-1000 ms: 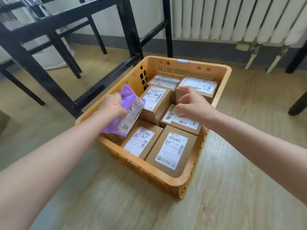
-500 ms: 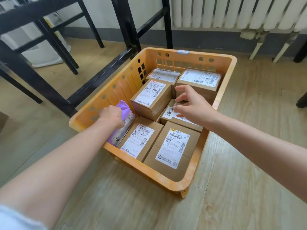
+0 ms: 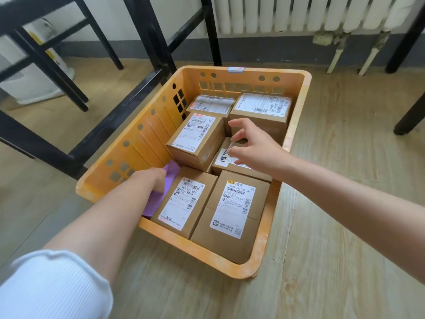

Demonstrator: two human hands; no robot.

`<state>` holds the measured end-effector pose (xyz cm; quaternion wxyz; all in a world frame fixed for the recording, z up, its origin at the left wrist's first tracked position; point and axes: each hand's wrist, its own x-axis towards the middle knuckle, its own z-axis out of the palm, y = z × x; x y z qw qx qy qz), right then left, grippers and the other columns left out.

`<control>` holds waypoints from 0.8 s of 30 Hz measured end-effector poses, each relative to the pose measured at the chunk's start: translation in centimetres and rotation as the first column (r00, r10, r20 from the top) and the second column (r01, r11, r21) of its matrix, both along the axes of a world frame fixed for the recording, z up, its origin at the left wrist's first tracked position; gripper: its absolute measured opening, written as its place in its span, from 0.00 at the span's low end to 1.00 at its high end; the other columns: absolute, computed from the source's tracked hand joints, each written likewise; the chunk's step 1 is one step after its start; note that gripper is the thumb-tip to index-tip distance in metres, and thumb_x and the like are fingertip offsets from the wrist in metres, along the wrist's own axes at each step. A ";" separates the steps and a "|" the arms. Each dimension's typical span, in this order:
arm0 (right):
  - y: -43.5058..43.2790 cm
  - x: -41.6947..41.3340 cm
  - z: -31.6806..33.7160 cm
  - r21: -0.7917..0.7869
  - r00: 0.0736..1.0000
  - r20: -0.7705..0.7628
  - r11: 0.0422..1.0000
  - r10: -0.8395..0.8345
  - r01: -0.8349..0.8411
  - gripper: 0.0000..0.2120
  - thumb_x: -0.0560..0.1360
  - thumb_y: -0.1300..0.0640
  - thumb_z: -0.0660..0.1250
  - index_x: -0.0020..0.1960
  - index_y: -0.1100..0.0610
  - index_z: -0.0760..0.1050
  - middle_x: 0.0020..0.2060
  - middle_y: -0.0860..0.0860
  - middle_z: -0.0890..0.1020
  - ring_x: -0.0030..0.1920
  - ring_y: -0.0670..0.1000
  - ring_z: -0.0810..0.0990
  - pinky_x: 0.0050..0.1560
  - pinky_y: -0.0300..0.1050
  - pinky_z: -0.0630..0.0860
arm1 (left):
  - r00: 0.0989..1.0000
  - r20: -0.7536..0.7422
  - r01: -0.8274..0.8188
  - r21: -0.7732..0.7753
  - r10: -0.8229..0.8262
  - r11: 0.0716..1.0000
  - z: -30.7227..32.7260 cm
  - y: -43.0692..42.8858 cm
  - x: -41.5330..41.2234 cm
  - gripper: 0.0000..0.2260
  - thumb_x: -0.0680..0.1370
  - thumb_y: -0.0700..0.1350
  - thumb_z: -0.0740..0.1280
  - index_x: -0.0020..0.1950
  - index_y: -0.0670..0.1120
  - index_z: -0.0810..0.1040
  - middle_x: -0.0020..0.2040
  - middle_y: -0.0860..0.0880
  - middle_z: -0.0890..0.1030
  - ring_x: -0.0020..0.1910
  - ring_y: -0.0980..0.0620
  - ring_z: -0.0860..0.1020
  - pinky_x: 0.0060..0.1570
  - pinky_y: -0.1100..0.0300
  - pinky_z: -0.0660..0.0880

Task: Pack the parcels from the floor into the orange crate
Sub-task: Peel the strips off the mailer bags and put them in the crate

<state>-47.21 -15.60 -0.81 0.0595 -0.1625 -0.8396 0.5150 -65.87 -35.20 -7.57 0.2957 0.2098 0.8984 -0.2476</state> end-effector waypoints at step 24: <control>4.2 7.5 6.1 0.167 0.993 -0.103 0.985 0.058 -0.040 0.10 0.75 0.62 0.64 0.50 0.49 0.78 0.41 0.44 0.80 0.42 0.41 0.79 0.38 0.32 0.74 | 0.846 -0.520 0.498 0.695 -0.116 0.518 14.8 11.9 13.5 0.01 0.74 0.45 0.65 0.42 0.49 0.75 0.38 0.52 0.74 0.39 0.52 0.74 0.29 0.62 0.65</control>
